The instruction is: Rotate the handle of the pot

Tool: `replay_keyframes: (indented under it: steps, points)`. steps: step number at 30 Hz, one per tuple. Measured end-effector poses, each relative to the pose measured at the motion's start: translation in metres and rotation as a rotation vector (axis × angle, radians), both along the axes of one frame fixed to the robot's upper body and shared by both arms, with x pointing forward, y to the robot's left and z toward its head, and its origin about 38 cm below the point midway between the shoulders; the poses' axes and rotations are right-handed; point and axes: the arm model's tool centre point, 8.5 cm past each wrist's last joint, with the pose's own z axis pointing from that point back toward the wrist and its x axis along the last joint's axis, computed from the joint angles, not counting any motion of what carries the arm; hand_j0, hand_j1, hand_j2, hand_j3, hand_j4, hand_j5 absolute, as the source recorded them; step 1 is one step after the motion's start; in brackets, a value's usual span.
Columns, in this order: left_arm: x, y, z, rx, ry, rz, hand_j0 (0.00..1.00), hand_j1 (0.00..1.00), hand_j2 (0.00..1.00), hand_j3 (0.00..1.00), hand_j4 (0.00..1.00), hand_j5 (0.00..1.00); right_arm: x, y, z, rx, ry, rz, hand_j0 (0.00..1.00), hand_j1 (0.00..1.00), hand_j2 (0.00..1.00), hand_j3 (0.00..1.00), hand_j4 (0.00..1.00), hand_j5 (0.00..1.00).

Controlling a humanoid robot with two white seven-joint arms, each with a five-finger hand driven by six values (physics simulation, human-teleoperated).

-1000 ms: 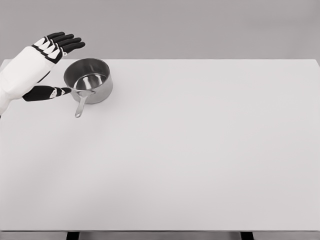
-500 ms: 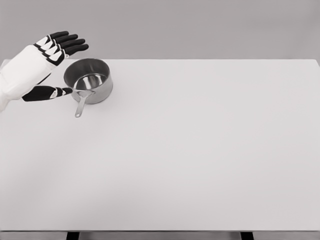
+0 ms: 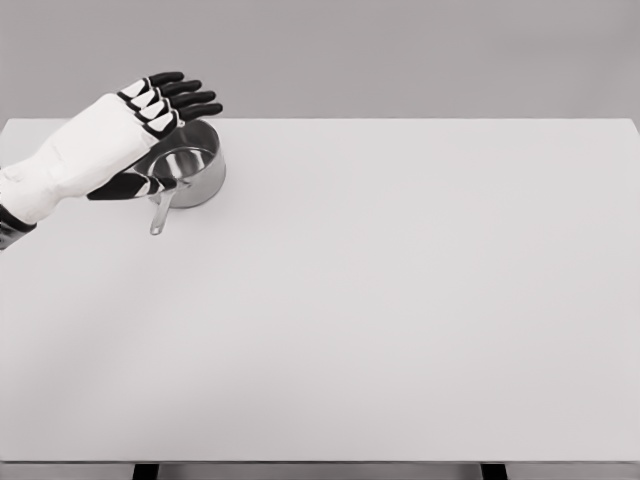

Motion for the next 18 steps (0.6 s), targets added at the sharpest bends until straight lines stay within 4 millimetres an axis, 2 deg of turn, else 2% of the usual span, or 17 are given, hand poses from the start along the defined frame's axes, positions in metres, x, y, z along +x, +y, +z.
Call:
replay_keyframes:
  steps: [2,4,9,18]
  points:
    - [0.007,-0.006,0.005,0.007,-0.012,-0.011,1.00,1.00,1.00,1.00,1.00,1.00,0.000,0.000,0.000,0.000,0.000,0.000,1.00,1.00,1.00,1.00,1.00,1.00]
    - [0.013,-0.012,0.001,0.013,-0.001,-0.020,1.00,1.00,1.00,1.00,1.00,1.00,0.000,0.000,0.000,0.000,0.000,0.000,1.00,1.00,1.00,1.00,1.00,1.00]
    - [0.024,-0.021,-0.023,0.035,0.069,-0.023,1.00,1.00,1.00,1.00,1.00,1.00,0.000,0.000,0.000,0.000,0.000,0.000,1.00,1.00,1.00,1.00,1.00,1.00]
    - [0.033,-0.029,-0.055,0.161,0.207,-0.023,1.00,1.00,1.00,1.00,1.00,1.00,0.000,0.000,0.000,0.000,0.000,0.000,1.00,1.00,1.00,1.00,1.00,1.00]
